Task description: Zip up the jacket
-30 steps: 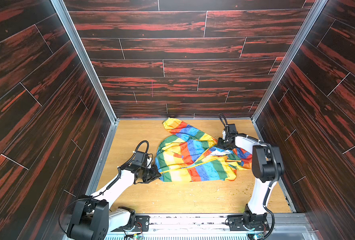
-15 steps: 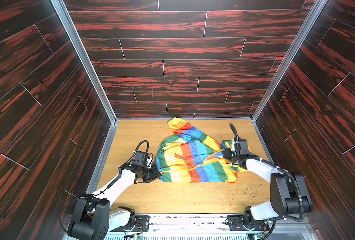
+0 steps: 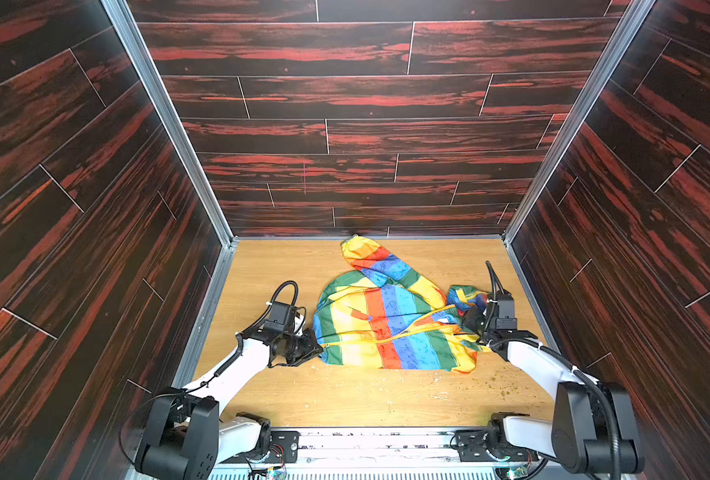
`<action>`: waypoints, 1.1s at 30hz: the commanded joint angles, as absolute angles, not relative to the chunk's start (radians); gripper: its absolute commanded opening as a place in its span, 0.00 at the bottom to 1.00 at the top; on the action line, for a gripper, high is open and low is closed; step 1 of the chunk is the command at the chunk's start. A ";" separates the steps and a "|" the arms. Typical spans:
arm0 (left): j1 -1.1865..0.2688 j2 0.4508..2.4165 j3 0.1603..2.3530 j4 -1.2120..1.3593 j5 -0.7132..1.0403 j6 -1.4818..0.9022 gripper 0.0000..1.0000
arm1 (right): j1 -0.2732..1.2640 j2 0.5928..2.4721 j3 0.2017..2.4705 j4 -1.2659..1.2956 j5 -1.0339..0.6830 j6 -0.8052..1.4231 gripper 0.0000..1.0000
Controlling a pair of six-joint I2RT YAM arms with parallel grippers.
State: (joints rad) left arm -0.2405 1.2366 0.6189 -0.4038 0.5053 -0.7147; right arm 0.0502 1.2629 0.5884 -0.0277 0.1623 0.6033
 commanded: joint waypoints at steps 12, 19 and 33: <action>-0.235 1.228 0.630 -0.413 0.514 -0.709 0.00 | 0.072 1.538 0.873 -0.141 -0.066 0.592 0.60; -0.235 1.230 0.627 -0.411 0.517 -0.712 0.00 | 0.081 1.585 0.841 -0.094 -0.074 0.591 0.54; -0.235 1.233 0.629 -0.411 0.514 -0.713 0.00 | 0.081 1.499 0.800 -0.057 -0.101 0.565 0.07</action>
